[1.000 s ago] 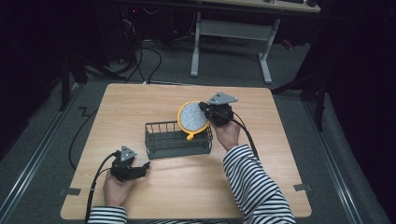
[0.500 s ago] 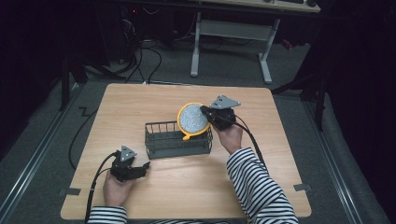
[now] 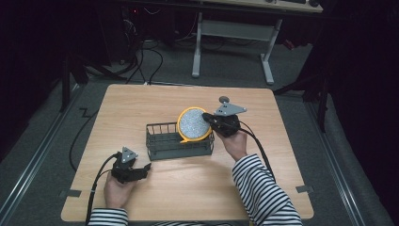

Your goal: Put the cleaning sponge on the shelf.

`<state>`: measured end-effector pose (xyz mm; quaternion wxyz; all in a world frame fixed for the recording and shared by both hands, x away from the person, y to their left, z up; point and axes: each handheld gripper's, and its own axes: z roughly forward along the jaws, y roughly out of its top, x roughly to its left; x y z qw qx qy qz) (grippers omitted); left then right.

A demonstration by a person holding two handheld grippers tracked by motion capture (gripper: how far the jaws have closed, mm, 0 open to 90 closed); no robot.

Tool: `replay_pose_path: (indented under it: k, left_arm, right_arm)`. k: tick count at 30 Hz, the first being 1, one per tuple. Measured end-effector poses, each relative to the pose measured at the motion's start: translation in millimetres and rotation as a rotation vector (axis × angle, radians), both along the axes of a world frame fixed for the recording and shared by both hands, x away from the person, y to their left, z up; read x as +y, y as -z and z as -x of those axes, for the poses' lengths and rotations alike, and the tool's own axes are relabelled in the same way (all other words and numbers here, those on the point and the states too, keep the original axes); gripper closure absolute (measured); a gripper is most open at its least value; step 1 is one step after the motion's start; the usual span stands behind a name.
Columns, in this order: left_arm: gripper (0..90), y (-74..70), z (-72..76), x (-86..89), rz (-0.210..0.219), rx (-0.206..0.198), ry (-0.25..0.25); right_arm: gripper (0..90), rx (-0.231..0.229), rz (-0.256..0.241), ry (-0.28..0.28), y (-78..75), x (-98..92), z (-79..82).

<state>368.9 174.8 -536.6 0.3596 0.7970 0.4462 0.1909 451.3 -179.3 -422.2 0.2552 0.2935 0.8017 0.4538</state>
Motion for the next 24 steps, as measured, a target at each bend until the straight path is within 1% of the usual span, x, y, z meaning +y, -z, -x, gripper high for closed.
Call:
replay_pose_path:
  k: [3, 10, 16, 17, 20, 22, 24]
  left_arm:
    - [26.7, 0.0, 0.0, 0.0, 0.0, 0.0, 0.0]
    - [26.6, 0.0, 0.0, 0.0, 0.0, 0.0, 0.0]
    - [26.6, 0.0, 0.0, -0.1, 0.0, 0.0, 0.0]
    - [26.5, 0.0, 0.0, 0.0, 0.0, 0.0, 0.0]
    - [26.5, 0.0, 0.0, -0.1, 0.0, 0.0, 0.0]
    - [26.6, 0.0, 0.0, 0.0, -0.001, 0.0, 0.0]
    - [26.5, 0.0, 0.0, -0.1, 0.0, 0.0, 0.0]
  right_arm:
    - [87.6, 0.009, 0.001, -0.018, 1.0, 1.0, 1.1]
    - [87.3, 0.057, 0.005, -0.047, 6.6, 4.0, 3.0]
    - [85.5, 0.117, 0.024, -0.075, 17.4, 9.1, 2.6]
    - [83.8, 0.12, 0.025, -0.074, 18.8, 9.8, 2.8]
    - [77.0, 0.135, 0.006, -0.078, 19.6, 9.4, 2.6]
    - [67.9, 0.148, -0.013, -0.082, 18.5, 7.9, 2.5]
    - [60.5, 0.153, -0.018, -0.071, 16.7, 6.1, 3.3]
